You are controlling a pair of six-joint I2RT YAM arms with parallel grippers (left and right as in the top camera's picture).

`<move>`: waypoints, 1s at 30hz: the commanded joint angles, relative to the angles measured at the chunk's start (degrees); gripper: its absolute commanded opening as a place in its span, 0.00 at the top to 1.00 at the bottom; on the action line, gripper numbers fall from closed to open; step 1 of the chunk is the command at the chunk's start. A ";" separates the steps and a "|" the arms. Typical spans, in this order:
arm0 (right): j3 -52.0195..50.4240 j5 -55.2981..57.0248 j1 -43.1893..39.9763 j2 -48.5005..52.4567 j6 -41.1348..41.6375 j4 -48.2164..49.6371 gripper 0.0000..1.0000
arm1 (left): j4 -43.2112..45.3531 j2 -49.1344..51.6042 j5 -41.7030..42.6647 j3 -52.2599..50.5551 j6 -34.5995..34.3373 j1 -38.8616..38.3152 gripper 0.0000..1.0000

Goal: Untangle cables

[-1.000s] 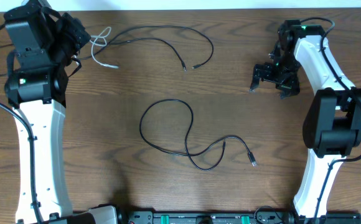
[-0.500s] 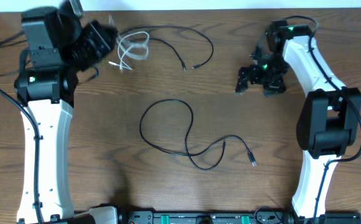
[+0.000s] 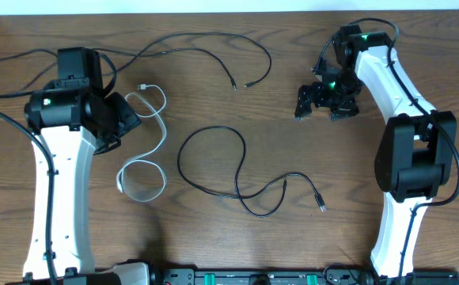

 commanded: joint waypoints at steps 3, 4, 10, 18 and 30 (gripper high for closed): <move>-0.26 -0.50 0.22 -0.42 -0.92 -0.07 0.01 | -0.31 0.55 -3.52 -2.21 3.63 0.17 0.30; -0.26 -0.50 0.22 -0.42 -0.92 -0.02 0.01 | -0.17 0.90 -3.50 -2.25 4.74 0.17 0.30; -0.26 -0.52 0.22 -0.42 -0.90 0.35 0.01 | 2.99 5.29 -0.63 -2.27 12.13 0.17 0.30; -0.26 -0.50 0.22 -0.42 -0.90 0.37 0.01 | 6.69 15.61 9.97 -2.27 16.37 0.07 0.30; -0.26 -0.50 0.22 -0.42 -0.90 0.59 0.01 | 11.69 19.91 9.79 -2.34 16.59 0.09 0.54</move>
